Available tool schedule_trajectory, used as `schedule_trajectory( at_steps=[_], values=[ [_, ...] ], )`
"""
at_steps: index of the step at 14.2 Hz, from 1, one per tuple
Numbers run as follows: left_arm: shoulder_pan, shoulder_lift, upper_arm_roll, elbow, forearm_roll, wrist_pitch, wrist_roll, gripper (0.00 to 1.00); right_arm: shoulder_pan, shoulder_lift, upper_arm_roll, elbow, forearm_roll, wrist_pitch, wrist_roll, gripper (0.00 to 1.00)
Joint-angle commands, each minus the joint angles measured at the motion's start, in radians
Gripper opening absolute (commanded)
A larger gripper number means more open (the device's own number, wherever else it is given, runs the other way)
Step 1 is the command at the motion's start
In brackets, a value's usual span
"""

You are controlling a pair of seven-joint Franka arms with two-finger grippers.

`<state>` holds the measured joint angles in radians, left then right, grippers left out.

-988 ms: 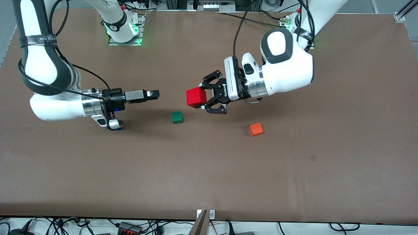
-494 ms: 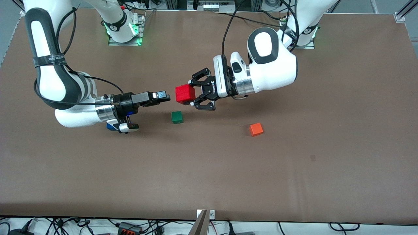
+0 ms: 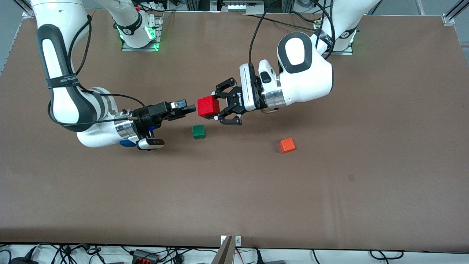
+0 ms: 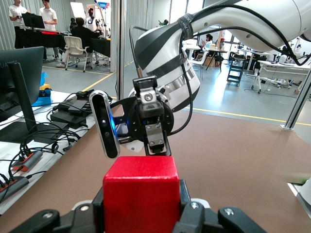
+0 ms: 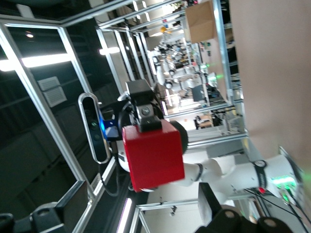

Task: Pass red block to right arm, stack on blue
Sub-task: 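Close the right gripper on the red cube held by the left gripper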

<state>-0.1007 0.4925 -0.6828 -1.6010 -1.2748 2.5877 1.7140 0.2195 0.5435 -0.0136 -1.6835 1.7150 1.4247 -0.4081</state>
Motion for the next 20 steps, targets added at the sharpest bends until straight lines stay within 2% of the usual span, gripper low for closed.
schedule_trajectory(
  at_steps=[1, 5, 9, 15, 16, 17, 20],
  values=[
    [0.002, -0.003, -0.007, -0.001, -0.034, 0.023, 0.052, 0.03, 0.034, 0.033, -0.005, 0.028, 0.057, -0.01, -0.024, 1.0],
    [0.001, -0.003, -0.009, -0.001, -0.034, 0.023, 0.052, 0.03, 0.047, 0.043, -0.005, 0.031, 0.066, 0.028, -0.023, 1.0],
    [0.004, -0.005, -0.007, -0.001, -0.034, 0.023, 0.053, 0.03, 0.075, 0.049, -0.005, 0.031, 0.124, 0.036, -0.024, 1.0],
    [0.007, -0.005, -0.009, -0.002, -0.032, 0.022, 0.058, 0.03, 0.081, 0.053, -0.005, 0.031, 0.129, 0.043, -0.024, 1.0],
    [0.009, -0.005, -0.009, -0.002, -0.032, 0.022, 0.058, 0.03, 0.083, 0.053, -0.005, 0.031, 0.127, 0.043, -0.026, 0.93],
    [0.009, -0.006, -0.009, -0.002, -0.032, 0.022, 0.058, 0.03, 0.083, 0.053, -0.005, 0.031, 0.127, 0.042, -0.026, 0.91],
    [0.009, -0.006, -0.009, -0.002, -0.032, 0.022, 0.058, 0.03, 0.089, 0.052, -0.005, 0.031, 0.127, 0.037, -0.024, 0.91]
  ],
)
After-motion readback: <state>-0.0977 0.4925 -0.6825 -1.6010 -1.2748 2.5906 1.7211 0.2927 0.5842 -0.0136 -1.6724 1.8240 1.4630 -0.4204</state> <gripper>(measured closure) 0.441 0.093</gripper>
